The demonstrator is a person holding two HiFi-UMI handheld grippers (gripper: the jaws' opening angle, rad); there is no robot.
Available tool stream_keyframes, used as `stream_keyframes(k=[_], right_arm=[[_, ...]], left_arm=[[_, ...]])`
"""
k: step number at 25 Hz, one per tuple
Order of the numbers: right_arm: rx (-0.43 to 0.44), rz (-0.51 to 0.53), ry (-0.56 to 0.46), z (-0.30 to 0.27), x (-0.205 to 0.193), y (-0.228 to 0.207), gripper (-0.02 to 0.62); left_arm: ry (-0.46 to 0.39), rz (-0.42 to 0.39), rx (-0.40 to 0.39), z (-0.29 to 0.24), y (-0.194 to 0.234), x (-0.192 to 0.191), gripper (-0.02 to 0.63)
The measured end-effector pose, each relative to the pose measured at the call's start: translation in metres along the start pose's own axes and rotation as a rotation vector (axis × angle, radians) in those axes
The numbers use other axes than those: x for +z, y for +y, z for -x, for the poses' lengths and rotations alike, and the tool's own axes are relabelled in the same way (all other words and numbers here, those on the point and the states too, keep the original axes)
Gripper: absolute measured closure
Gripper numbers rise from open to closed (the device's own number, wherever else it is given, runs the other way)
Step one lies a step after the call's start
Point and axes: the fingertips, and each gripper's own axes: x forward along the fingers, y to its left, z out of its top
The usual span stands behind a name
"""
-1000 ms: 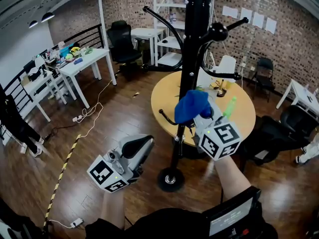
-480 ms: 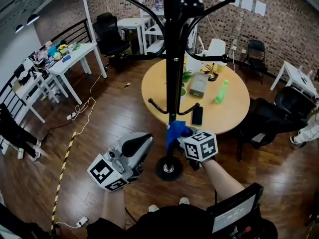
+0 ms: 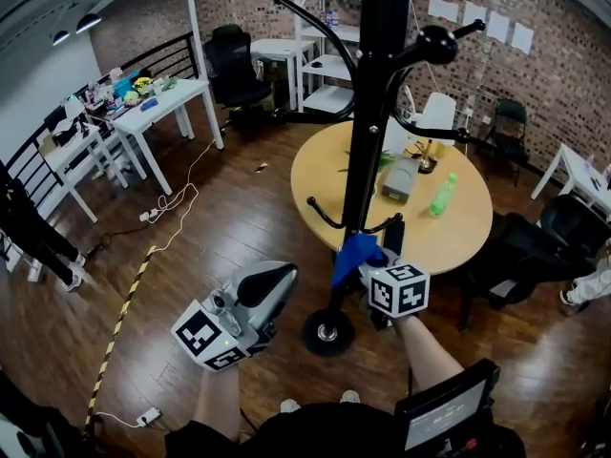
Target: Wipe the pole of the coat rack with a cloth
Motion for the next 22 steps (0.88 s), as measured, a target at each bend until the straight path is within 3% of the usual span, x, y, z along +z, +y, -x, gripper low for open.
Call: stream_keyframes(k=[3,7,11,15,18,22], right_arm=[[0.010,0.024,-0.106,0.011,0.039,0.006,0.573],[0.063,0.071,-0.313,0.039,0.127,0.029,0.574],[0.105,0.174,-0.494,0.066,0.226,0.060,0.574],[0.078,0.320,-0.661,0.110,0.313,0.085,0.574],[0.140,0.415,-0.733,0.152,0.339,0.127,0.574],[0.315,0.474,-0.875,0.210,0.342,0.186,0.574]], left_arm=[[-0.006,-0.016,0.029,0.009,0.007,0.003,0.614],[-0.024,-0.035,0.044,0.012,0.013,0.009,0.614],[-0.057,-0.072,0.035,0.010,0.015,0.024,0.614],[-0.075,-0.114,0.040,0.010,0.015,0.037,0.614],[-0.088,-0.136,0.057,0.016,0.017,0.044,0.614],[-0.090,-0.154,0.064,0.018,0.018,0.048,0.614]])
